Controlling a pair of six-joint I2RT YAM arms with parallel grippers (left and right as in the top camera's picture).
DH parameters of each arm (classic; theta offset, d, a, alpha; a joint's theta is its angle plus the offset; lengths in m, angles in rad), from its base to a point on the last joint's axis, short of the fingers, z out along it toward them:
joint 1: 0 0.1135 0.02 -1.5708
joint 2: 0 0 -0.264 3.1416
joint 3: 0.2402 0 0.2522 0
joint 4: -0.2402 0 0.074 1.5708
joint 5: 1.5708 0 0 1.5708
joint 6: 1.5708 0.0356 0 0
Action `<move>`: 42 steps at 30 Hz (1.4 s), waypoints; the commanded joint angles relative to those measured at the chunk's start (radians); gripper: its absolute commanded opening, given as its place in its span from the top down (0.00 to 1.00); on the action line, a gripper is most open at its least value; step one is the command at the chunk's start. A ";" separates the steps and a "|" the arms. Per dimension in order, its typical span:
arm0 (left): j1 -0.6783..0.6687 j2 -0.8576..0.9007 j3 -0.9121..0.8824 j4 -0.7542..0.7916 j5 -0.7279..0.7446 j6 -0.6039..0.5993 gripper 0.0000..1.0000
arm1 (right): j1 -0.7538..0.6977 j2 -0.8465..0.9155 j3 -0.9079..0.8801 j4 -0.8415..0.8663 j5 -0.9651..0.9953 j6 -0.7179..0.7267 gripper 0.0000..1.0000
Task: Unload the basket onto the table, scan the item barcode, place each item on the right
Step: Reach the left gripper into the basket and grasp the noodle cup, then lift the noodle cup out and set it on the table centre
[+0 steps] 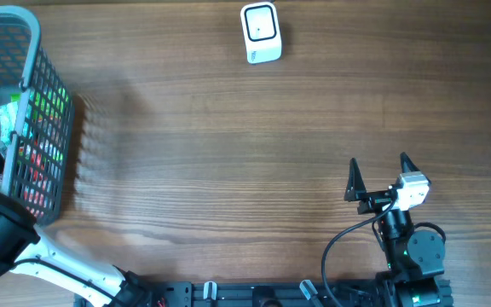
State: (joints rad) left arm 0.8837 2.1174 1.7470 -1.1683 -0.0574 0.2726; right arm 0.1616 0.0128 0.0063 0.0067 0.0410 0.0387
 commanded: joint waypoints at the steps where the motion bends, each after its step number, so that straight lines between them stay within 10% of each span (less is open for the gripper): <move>1: 0.006 0.016 -0.009 0.012 0.016 0.008 0.02 | -0.004 -0.005 -0.001 0.003 -0.006 -0.011 0.00; 20: 0.006 0.016 -0.016 -0.031 0.124 -0.128 0.00 | -0.004 -0.005 -0.001 0.003 -0.006 -0.011 0.00; 29: 0.006 0.011 -0.027 -0.025 0.124 -0.151 0.25 | -0.004 -0.005 -0.001 0.003 -0.005 -0.011 0.00; 42: -0.044 -0.274 0.435 -0.130 0.129 -0.290 0.27 | -0.004 -0.005 -0.001 0.003 -0.006 -0.011 0.00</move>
State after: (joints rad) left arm 0.8776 1.9713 2.0766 -1.2984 0.0513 0.0242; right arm 0.1616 0.0128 0.0063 0.0067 0.0410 0.0387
